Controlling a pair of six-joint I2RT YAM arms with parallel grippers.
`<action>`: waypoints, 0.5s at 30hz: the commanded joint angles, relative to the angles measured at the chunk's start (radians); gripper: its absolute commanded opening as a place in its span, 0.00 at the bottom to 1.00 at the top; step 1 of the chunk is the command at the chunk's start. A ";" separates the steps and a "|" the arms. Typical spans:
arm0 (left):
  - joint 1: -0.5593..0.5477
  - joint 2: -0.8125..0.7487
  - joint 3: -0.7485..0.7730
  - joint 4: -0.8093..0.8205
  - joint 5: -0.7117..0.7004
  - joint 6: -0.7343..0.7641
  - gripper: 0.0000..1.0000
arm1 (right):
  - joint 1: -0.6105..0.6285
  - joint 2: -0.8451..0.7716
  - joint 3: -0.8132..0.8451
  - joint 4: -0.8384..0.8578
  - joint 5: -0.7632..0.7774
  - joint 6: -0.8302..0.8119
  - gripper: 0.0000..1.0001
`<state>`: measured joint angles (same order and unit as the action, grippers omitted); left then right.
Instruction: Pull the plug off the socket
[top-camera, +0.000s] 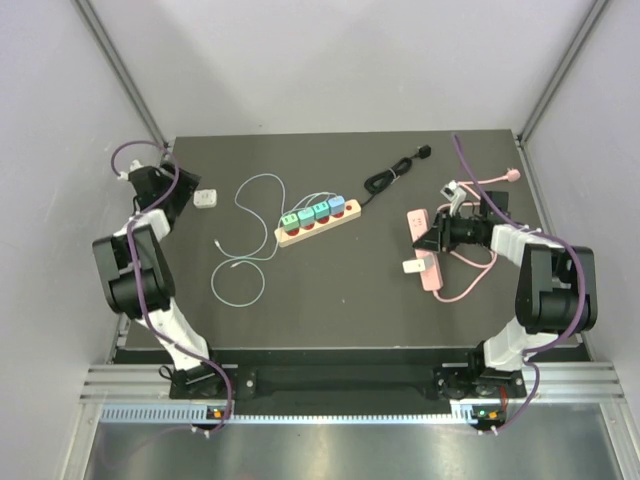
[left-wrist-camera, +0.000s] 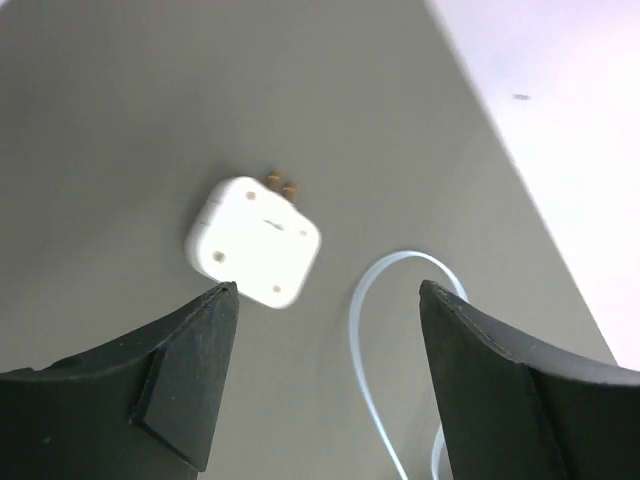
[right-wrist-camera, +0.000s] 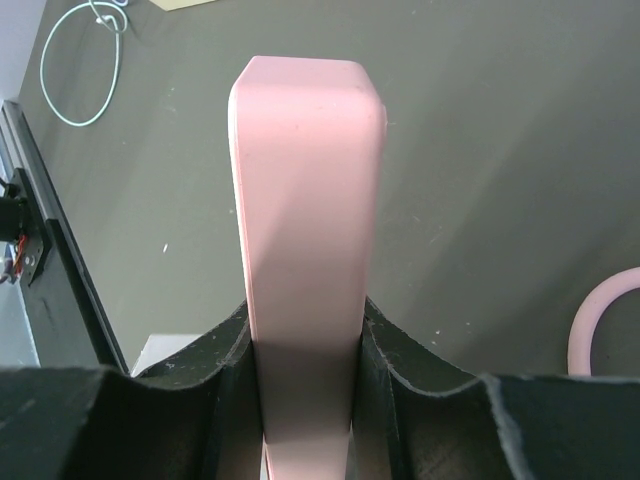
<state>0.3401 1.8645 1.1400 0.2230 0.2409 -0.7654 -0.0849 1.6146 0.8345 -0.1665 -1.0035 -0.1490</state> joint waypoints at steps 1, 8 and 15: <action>0.004 -0.134 -0.064 0.032 0.021 0.052 0.79 | -0.015 -0.015 0.049 0.025 -0.053 0.005 0.02; -0.004 -0.296 -0.155 0.018 0.093 0.080 0.79 | -0.027 -0.027 0.046 0.030 -0.067 0.011 0.02; -0.286 -0.455 -0.247 0.058 0.230 0.245 0.80 | -0.027 -0.015 0.055 0.012 -0.089 0.000 0.02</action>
<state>0.1894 1.4986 0.9192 0.2234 0.3618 -0.6434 -0.1032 1.6146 0.8345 -0.1669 -1.0122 -0.1474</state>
